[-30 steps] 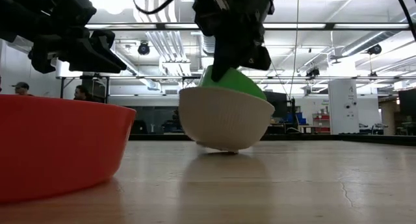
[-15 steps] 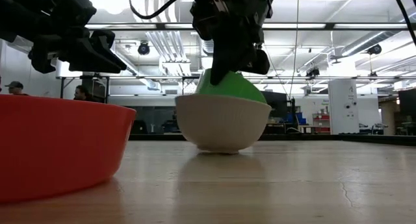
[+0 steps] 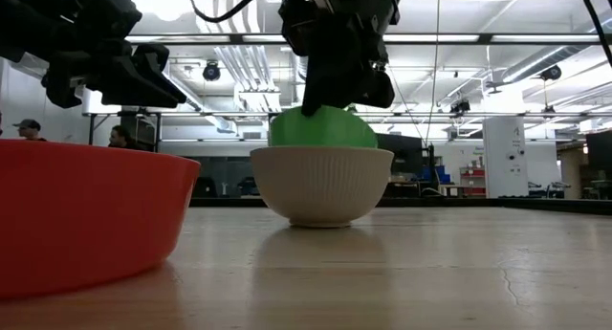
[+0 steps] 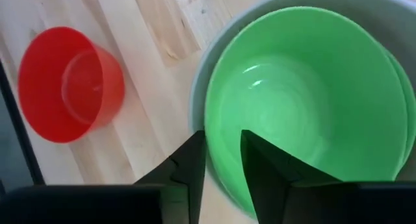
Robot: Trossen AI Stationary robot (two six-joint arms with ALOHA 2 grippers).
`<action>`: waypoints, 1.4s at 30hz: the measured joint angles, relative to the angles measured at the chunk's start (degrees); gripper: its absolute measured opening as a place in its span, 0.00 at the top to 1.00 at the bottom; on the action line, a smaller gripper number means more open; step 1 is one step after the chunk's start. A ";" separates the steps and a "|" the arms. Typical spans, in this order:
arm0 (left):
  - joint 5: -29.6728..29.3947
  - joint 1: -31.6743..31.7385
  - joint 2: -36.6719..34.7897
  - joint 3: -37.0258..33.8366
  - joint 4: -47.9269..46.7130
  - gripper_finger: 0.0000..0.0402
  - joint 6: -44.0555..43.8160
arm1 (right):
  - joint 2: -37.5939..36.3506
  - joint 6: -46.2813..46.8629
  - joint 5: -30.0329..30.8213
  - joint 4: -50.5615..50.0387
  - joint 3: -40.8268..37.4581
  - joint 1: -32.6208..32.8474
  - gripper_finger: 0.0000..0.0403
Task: Nest bowls inside each other
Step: Stack the green bowl on top of the bottom green bowl
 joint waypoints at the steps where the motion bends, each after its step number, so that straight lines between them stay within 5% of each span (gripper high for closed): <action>1: 0.00 0.00 0.00 0.00 0.02 0.73 0.00 | -0.37 0.00 0.01 0.05 0.00 0.00 0.75; 42: 0.01 0.00 0.00 0.00 0.01 0.73 -0.02 | 0.75 0.24 -0.81 0.64 0.00 1.16 0.73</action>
